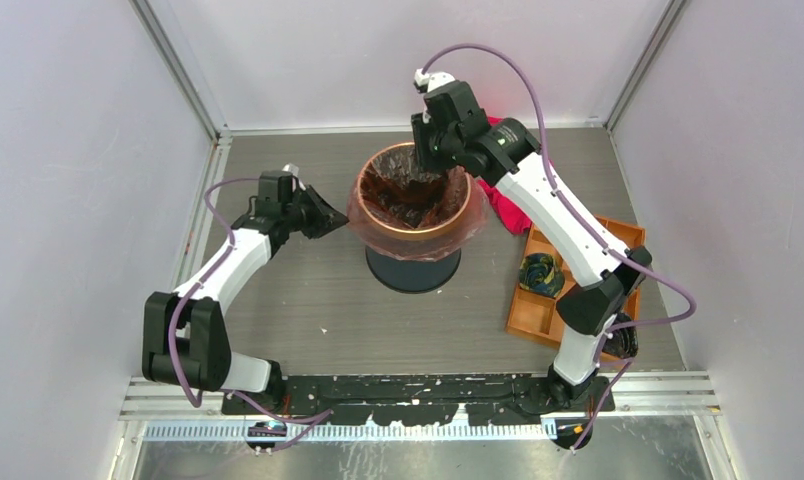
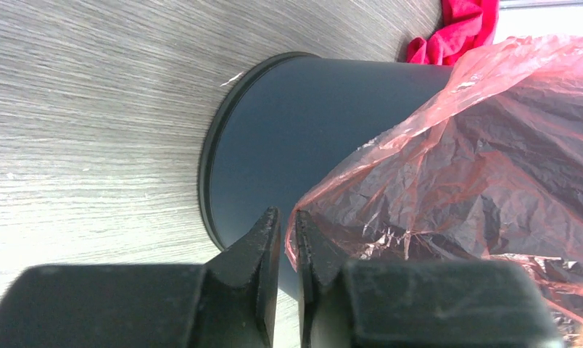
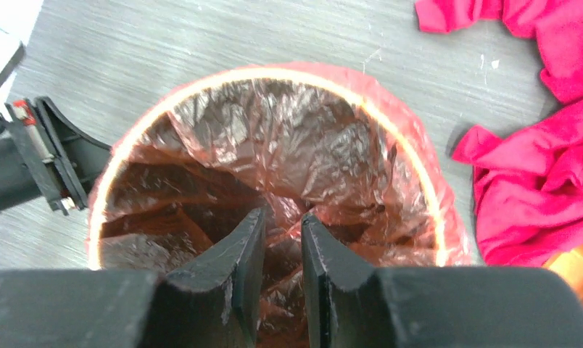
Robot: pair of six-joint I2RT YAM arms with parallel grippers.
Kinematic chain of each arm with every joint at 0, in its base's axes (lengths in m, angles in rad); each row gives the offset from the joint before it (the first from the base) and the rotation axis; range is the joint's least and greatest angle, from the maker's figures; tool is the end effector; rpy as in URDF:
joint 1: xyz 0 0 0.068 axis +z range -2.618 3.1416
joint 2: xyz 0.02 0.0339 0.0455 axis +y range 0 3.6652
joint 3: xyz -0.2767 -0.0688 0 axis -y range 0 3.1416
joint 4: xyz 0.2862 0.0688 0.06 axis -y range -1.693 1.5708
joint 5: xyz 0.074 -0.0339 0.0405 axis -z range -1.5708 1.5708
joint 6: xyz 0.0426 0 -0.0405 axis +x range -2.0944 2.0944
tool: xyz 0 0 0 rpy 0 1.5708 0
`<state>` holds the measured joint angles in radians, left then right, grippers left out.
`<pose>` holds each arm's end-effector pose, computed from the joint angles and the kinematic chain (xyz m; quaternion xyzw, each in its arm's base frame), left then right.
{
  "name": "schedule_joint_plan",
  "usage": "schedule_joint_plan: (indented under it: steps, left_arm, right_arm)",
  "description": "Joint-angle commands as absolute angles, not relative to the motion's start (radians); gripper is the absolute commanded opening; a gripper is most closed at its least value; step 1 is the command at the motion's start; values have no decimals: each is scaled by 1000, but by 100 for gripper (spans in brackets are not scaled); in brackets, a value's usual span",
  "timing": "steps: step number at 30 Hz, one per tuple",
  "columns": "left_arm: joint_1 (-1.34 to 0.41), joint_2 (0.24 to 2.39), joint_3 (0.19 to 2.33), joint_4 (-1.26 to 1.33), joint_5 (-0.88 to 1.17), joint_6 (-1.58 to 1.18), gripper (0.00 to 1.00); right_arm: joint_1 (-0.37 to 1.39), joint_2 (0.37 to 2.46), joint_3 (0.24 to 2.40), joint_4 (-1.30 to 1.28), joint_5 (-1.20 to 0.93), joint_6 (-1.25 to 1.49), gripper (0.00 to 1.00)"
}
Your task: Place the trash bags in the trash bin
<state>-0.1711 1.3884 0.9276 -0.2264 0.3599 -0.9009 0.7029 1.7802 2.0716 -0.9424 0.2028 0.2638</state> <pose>0.3333 -0.0728 0.2399 -0.2459 0.8581 -0.3539 0.2790 0.3309 0.2691 0.4537 -0.1503 0.8799 0.1249 0.4331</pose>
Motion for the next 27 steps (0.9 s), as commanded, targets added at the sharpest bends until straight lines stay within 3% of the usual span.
schedule_joint_plan:
  steps: [1, 5, 10, 22, 27]
  left_arm:
    - [-175, 1368, 979, -257, 332, -855, 18]
    - [-175, 1339, 1008, -318, 292, -806, 35]
    - [-172, 1284, 1071, -431, 225, -723, 42]
    - [-182, 1283, 1303, -513, 307, -650, 45]
    - [-187, 1322, 1319, -474, 330, -666, 46]
  right_arm:
    - [710, 1845, 2216, -1027, 152, 223, 29]
    - [746, 1859, 2171, -1042, 168, 197, 25]
    - [753, 1822, 2084, -1017, 158, 212, 22]
    - [778, 1890, 2043, -1022, 71, 174, 15]
    - [778, 1904, 1994, -1005, 80, 123, 4]
